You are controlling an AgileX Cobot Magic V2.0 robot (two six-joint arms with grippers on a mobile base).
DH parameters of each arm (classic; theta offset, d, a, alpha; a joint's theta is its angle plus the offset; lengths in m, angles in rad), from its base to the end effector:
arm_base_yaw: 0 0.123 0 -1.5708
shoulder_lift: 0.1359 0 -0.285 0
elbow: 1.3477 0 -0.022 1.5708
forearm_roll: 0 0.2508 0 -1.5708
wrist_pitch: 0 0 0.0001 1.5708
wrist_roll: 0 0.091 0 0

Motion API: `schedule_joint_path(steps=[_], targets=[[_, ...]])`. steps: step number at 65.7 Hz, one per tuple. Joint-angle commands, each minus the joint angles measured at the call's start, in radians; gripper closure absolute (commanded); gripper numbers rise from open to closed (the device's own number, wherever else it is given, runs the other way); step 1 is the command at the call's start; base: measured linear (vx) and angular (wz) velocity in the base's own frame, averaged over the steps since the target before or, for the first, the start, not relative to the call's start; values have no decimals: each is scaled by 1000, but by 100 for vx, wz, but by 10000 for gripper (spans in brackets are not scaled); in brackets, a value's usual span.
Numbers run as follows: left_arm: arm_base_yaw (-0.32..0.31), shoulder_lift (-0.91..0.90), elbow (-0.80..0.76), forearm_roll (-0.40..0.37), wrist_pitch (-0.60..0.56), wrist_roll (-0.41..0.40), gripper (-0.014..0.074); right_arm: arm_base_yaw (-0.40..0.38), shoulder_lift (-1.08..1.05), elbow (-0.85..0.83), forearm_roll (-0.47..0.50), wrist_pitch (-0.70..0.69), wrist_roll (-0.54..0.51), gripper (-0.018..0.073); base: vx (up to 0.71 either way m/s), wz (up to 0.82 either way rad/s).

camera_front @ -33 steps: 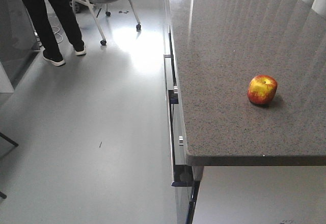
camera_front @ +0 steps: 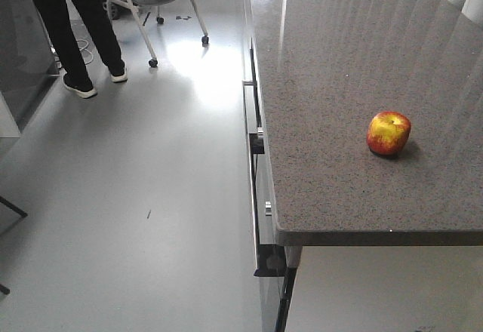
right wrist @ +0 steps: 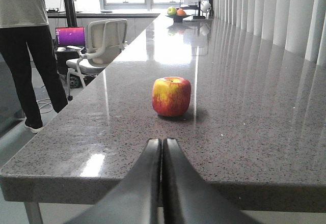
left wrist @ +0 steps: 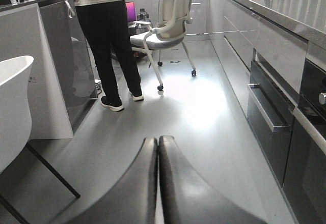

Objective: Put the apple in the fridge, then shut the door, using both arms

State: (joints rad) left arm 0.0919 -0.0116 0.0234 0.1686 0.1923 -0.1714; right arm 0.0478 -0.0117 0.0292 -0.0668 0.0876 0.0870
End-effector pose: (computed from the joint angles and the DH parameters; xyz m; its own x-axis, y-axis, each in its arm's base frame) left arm 0.0555 0.0081 0.1887 -0.1128 -0.0163 -0.9935 -0.1241 0.9923 -0.0022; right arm 0.0568 0.0022 0.1960 -0.0185 0.0196 -0.9996 -0.0416 0.9989 0.0203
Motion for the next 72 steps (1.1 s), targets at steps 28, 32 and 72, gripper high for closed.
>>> schedule_joint_path(steps=[28,32,72], targets=[[-5,-15,-17,-9,-67,1,602,1,-12,-5,-8,-72,-8,562,0,0],[-5,-15,-17,-9,-67,1,602,1,-12,-5,-8,-81,-8,562,0,0],[-5,-15,-17,-9,-67,1,602,2,52,-323,169,53,60,561,0,0]])
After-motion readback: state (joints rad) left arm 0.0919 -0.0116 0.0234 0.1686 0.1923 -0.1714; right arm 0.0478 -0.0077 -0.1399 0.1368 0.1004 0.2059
